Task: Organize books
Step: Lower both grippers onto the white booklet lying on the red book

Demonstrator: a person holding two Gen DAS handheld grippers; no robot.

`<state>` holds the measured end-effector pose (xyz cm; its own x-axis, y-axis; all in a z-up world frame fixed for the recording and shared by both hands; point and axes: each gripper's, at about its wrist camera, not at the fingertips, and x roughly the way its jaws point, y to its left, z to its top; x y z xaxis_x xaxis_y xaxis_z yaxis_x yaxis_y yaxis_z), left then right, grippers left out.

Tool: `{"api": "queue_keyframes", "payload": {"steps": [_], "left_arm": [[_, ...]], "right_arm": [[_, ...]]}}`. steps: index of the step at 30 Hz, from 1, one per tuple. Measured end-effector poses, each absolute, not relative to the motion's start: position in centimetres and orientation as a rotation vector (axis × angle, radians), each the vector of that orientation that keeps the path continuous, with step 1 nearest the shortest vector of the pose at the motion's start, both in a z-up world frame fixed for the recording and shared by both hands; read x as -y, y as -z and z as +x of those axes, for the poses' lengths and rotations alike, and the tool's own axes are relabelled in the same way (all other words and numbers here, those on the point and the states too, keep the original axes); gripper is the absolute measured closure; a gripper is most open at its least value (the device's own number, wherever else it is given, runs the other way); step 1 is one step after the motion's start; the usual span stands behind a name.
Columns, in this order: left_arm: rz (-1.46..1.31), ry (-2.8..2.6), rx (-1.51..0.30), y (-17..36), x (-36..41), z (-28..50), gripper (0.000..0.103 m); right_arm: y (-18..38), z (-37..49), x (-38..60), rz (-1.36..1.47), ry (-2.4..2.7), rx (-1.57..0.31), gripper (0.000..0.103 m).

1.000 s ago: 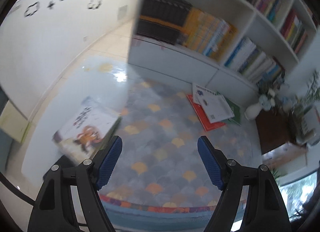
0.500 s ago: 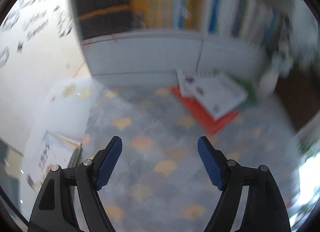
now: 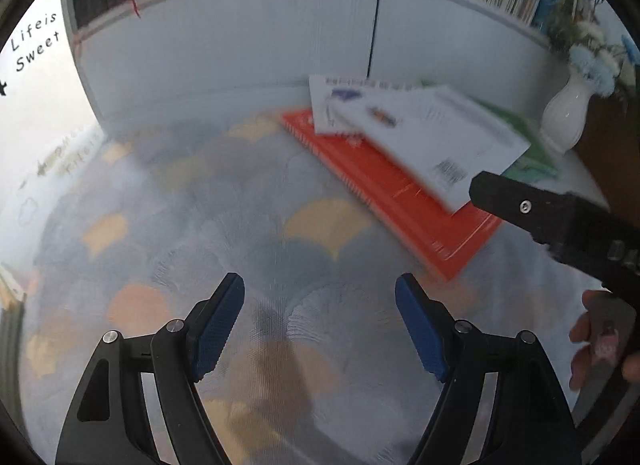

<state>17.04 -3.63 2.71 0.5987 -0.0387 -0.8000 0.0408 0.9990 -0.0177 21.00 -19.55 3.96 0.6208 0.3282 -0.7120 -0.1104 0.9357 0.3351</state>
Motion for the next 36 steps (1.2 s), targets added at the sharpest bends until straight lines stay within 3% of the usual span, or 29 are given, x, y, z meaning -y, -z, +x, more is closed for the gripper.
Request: {"api": "queue_keyframes", "payload": {"steps": [9, 16, 21, 30, 33, 36], "left_arm": [[0.039, 0.087, -0.886, -1.4, 4.0, 16.4, 0.016], [-0.191, 0.063, -0.817, -3.9, 2.0, 19.2, 0.02], [-0.392, 0.065, -0.739, -4.5, 0.8, 21.5, 0.024], [-0.262, 0.07, -0.56, -6.1, 6.4, 26.4, 0.027], [-0.23, 0.005, -0.573, -4.9, 6.9, 27.7, 0.027], [-0.396, 0.016, -0.698, -2.7, 4.5, 29.6, 0.027]], "right_arm": [[-1.5, 21.8, 18.9, 0.297, -0.297, -0.872, 0.0], [-3.9, 20.4, 19.4, 0.211, -0.288, -0.767, 0.0], [-4.0, 22.2, 21.4, 0.301, -0.231, -0.745, 0.0], [-5.1, 26.0, 24.5, 0.219, -0.043, -0.605, 0.0], [-4.3, 29.1, 27.1, 0.328, 0.002, -0.602, 0.0], [-3.5, 31.8, 29.7, 0.457, -0.072, -0.595, 0.0]]}}
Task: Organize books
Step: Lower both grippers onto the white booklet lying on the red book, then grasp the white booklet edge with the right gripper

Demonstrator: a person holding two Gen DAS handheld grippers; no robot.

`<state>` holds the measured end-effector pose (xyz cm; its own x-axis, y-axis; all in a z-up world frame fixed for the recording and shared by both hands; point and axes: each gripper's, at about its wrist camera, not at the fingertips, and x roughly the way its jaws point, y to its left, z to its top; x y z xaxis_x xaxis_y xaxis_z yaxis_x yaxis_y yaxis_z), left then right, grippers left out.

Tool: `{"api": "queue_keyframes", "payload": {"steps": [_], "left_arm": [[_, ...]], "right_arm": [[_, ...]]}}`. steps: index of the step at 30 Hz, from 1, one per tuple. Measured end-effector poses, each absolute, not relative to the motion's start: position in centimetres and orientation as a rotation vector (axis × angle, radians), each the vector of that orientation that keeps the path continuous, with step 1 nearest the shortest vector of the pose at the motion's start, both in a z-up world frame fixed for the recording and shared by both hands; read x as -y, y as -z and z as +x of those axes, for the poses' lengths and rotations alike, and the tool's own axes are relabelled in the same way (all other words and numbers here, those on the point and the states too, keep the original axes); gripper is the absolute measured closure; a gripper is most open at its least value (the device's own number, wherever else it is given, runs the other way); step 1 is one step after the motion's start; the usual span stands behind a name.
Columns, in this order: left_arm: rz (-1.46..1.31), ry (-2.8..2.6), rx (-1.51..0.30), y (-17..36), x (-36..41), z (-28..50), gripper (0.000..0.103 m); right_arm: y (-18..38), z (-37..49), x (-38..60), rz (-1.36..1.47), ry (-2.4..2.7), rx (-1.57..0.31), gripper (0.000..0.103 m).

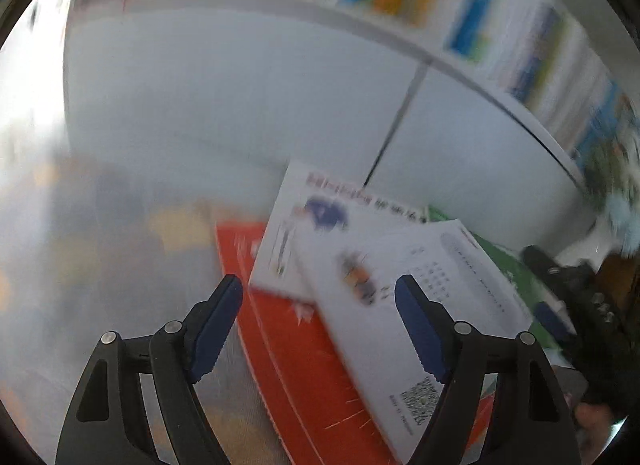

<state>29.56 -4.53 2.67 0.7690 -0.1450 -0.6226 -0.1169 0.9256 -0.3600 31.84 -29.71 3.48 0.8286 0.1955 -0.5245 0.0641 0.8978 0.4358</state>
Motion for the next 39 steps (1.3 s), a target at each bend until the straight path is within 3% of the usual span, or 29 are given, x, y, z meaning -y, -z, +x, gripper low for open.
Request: {"api": "queue_keyframes", "payload": {"steps": [4, 10, 18, 26, 30, 35, 39], "left_arm": [[-0.408, 0.006, -0.779, -1.9, 4.2, 30.1, 0.027], [-0.307, -0.004, -0.799, -1.7, 6.0, 29.7, 0.027], [-0.294, 0.032, -0.795, -1.9, 6.2, 28.8, 0.027], [-0.111, 0.054, -0.537, -5.1, 8.4, 25.9, 0.027], [-0.217, 0.079, -0.56, -4.8, 7.9, 27.0, 0.027], [-0.422, 0.101, -0.735, -1.5, 6.1, 29.6, 0.027], [-0.424, 0.165, -0.735, -1.2, 7.3, 29.5, 0.027]], "right_arm": [[-3.6, 31.7, 33.0, 0.521, -0.046, -0.537, 0.0], [-1.7, 32.4, 34.9, 0.622, -0.077, -0.62, 0.0], [-1.7, 33.4, 32.3, 0.542, -0.206, -0.662, 0.0], [-1.5, 33.0, 33.0, 0.577, -0.158, -0.645, 0.0], [-1.6, 33.3, 32.7, 0.574, -0.221, -0.638, 0.0], [-1.7, 33.1, 33.1, 0.592, -0.232, -0.615, 0.0], [-1.6, 33.3, 33.1, 0.596, -0.235, -0.629, 0.0]]}}
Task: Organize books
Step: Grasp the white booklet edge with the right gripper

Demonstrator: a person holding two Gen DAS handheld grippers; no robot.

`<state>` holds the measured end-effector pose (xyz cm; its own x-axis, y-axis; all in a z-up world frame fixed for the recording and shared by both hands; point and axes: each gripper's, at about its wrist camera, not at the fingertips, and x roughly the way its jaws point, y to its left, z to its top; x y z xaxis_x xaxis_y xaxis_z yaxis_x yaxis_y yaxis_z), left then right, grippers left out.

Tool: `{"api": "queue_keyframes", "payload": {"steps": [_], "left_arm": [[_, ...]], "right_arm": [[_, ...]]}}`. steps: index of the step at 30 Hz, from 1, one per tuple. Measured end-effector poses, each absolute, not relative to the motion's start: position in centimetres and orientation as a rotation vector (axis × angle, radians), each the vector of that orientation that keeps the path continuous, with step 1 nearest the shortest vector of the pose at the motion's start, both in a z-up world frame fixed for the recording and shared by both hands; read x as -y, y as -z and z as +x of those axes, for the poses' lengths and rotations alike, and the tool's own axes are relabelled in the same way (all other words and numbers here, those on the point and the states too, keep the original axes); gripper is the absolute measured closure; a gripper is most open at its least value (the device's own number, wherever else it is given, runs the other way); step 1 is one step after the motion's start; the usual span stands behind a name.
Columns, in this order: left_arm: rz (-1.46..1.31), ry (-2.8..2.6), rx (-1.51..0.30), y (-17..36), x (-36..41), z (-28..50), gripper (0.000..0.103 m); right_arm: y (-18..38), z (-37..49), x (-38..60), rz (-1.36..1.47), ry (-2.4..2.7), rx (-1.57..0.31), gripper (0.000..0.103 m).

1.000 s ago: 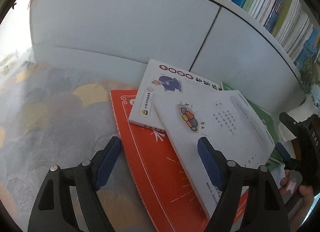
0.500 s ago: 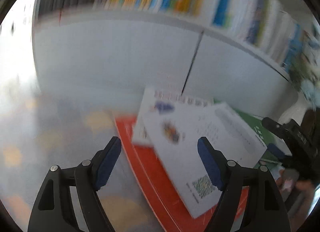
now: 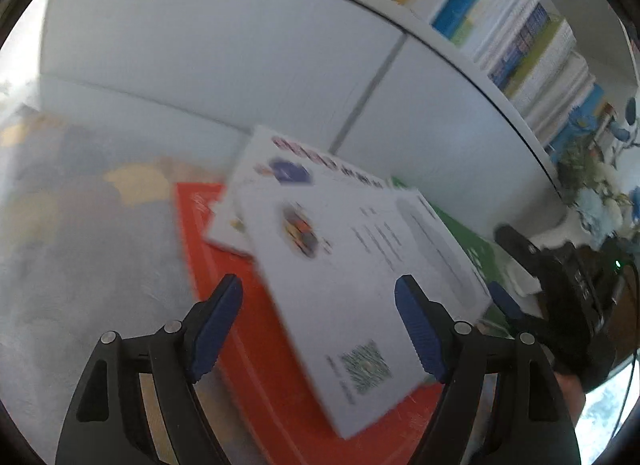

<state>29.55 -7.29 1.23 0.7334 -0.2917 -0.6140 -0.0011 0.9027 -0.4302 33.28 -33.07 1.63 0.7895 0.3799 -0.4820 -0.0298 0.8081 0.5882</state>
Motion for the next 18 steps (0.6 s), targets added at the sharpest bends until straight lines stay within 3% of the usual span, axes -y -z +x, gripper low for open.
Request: {"api": "queue_keyframes", "payload": {"steps": [8, 14, 18], "left_arm": [[-0.354, 0.162, -0.753, -1.5, 8.6, 29.2, 0.026], [-0.24, 0.103, -0.78, -2.1, 9.4, 29.1, 0.026], [-0.147, 0.096, -0.859, -1.9, 9.3, 27.9, 0.025]], "right_arm": [[-2.1, 33.4, 30.6, 0.417, -0.21, -0.721, 0.0], [-2.0, 32.5, 26.2, 0.097, -0.145, -0.842, 0.0], [-1.9, 30.6, 25.9, 0.119, -0.171, -0.887, 0.0]]}}
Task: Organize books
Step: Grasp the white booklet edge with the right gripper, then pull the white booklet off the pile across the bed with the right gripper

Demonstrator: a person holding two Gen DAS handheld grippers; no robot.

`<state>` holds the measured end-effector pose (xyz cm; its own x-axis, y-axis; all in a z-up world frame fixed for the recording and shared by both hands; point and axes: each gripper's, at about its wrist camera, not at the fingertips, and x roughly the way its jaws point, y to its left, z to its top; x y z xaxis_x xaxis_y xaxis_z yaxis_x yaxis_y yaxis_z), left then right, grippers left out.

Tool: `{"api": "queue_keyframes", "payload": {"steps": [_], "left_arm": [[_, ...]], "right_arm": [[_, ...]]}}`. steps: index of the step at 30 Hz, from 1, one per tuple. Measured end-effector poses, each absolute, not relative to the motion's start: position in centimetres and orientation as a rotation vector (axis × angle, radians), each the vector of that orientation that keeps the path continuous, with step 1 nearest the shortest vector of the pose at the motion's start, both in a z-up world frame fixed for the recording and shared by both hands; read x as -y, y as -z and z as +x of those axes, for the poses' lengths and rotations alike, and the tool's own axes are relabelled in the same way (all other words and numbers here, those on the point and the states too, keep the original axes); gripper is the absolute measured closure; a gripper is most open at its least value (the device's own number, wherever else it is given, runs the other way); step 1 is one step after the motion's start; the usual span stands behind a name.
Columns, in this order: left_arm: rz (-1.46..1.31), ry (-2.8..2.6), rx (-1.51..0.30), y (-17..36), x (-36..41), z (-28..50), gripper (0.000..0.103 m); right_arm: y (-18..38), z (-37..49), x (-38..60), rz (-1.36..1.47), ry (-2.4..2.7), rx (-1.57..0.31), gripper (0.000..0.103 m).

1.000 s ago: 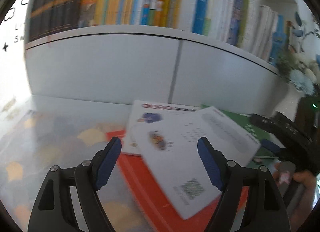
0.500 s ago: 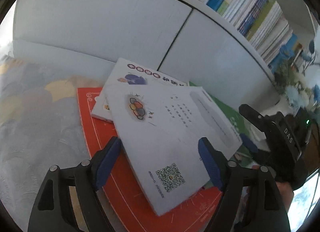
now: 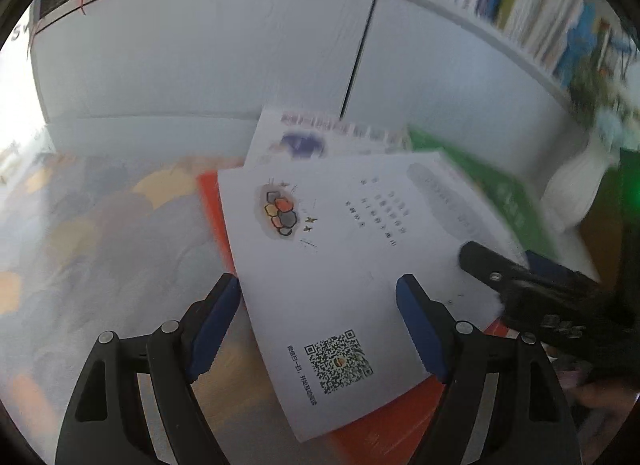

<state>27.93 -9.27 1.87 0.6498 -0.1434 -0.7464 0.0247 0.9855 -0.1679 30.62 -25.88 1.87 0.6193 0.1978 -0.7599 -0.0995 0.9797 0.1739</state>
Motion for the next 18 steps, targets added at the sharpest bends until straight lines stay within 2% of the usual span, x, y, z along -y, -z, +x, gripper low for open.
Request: {"api": "queue_keyframes", "payload": {"steps": [3, 5, 10, 15, 18], "left_arm": [[-0.132, 0.124, -0.898, -1.9, 8.9, 26.2, 0.026], [-0.117, 0.123, -0.915, -2.3, 8.4, 24.9, 0.026], [-0.083, 0.088, -0.989, -2.6, 7.1, 21.4, 0.026], [-0.128, 0.111, -0.968, -5.7, 4.0, 16.6, 0.026], [-0.011, 0.087, -0.953, -7.3, 3.8, 13.1, 0.025]], "right_arm": [[-1.8, 27.9, 25.2, 0.075, -0.153, -0.908, 0.0], [-1.3, 26.3, 26.0, 0.189, -0.171, -0.97, 0.0], [-2.1, 22.9, 25.4, 0.197, -0.232, -0.958, 0.0], [-2.9, 19.0, 24.5, 0.294, -0.38, -1.001, 0.0], [-3.2, 16.1, 22.6, 0.333, -0.478, -1.039, 0.0]]}}
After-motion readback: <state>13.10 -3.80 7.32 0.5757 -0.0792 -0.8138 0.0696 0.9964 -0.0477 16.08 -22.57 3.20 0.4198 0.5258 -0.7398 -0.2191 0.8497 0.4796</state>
